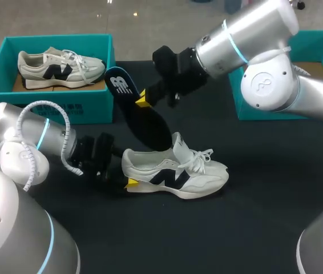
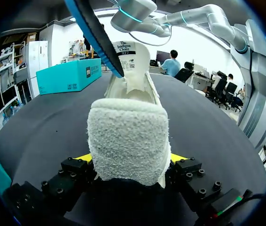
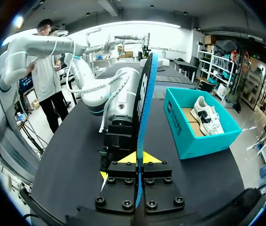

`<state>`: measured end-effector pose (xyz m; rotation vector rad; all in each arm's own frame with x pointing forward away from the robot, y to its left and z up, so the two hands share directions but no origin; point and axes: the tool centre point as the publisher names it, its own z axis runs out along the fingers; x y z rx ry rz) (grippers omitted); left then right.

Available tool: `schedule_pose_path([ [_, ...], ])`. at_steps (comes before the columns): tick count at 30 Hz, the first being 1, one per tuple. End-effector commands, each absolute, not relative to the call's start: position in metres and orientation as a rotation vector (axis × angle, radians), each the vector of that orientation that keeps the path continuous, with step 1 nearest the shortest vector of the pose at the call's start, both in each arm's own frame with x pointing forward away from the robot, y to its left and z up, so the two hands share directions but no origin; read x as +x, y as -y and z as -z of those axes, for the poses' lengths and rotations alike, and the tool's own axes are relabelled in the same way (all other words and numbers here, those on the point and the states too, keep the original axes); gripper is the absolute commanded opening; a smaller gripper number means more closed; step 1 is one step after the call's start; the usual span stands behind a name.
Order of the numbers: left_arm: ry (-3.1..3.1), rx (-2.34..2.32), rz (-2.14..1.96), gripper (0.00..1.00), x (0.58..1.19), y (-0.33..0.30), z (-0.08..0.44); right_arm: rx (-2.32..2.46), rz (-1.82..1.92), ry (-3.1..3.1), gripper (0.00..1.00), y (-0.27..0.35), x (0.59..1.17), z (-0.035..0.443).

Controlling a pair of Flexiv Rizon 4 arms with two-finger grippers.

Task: Take the shoe out of the shoebox, open the shoe tongue, remove and reinsert the insole, then place the shoe into the shoebox

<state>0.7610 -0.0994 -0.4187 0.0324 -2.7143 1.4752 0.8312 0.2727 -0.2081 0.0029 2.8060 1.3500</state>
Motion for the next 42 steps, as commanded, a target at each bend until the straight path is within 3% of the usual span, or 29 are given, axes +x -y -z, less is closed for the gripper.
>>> schedule_pose_path([
  [1,2.718,0.034,-1.469,0.00,0.760,0.099,0.421,0.004,-1.349,-2.805,0.00,-0.273,0.831,0.209],
  [14,2.718,0.034,-1.469,0.00,0.760,0.099,0.421,0.012,-1.386,-2.823,0.00,-0.270,0.834,0.206],
  [42,2.718,0.034,-1.469,0.00,0.760,0.099,0.421,0.317,-1.864,-2.891,0.00,-0.250,0.853,0.055],
])
